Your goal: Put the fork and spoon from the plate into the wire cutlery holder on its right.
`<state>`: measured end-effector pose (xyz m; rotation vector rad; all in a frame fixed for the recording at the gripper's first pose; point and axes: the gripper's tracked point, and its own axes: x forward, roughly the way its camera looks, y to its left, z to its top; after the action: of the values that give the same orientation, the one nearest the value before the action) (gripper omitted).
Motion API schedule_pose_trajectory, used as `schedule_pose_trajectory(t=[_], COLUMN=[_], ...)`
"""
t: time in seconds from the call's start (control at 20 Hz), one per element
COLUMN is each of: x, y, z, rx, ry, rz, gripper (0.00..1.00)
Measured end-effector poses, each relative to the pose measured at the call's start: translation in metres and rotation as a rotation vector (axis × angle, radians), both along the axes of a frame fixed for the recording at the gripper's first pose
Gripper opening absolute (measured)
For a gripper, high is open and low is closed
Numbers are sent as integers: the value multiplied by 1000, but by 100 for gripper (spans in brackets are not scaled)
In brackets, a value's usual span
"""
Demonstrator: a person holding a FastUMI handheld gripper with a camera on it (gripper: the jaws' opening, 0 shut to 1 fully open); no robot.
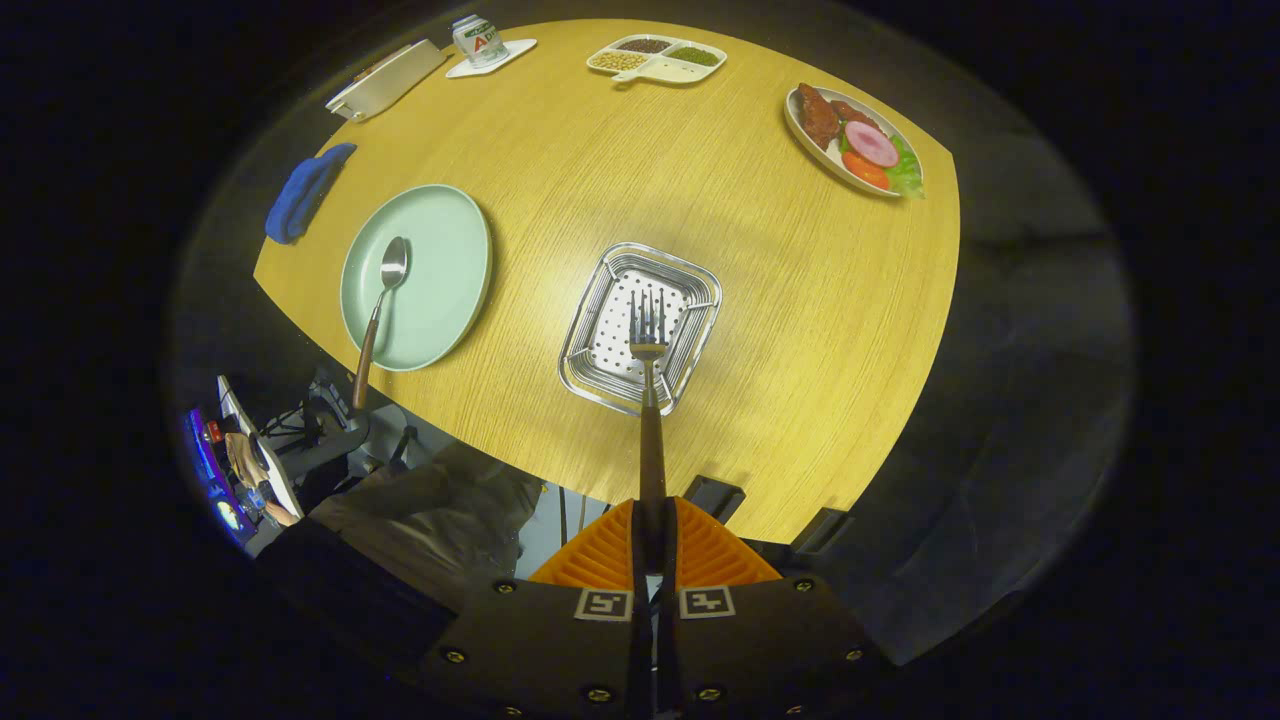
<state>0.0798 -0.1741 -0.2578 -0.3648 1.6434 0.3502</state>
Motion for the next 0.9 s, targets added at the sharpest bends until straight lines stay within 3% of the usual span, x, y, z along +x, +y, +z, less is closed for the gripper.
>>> schedule_pose_trajectory(t=[0.2,0.45,0.55,0.7,0.9], x=[11,17,21,22,12], y=[4,2,2,0,-1], z=[-7,-2,9,31,65], rx=[-24,-24,6,57,86], ry=[18,27,-4,-77,-215], rz=[23,0,-47,-87,-102], gripper=[3,11,13,29,29])
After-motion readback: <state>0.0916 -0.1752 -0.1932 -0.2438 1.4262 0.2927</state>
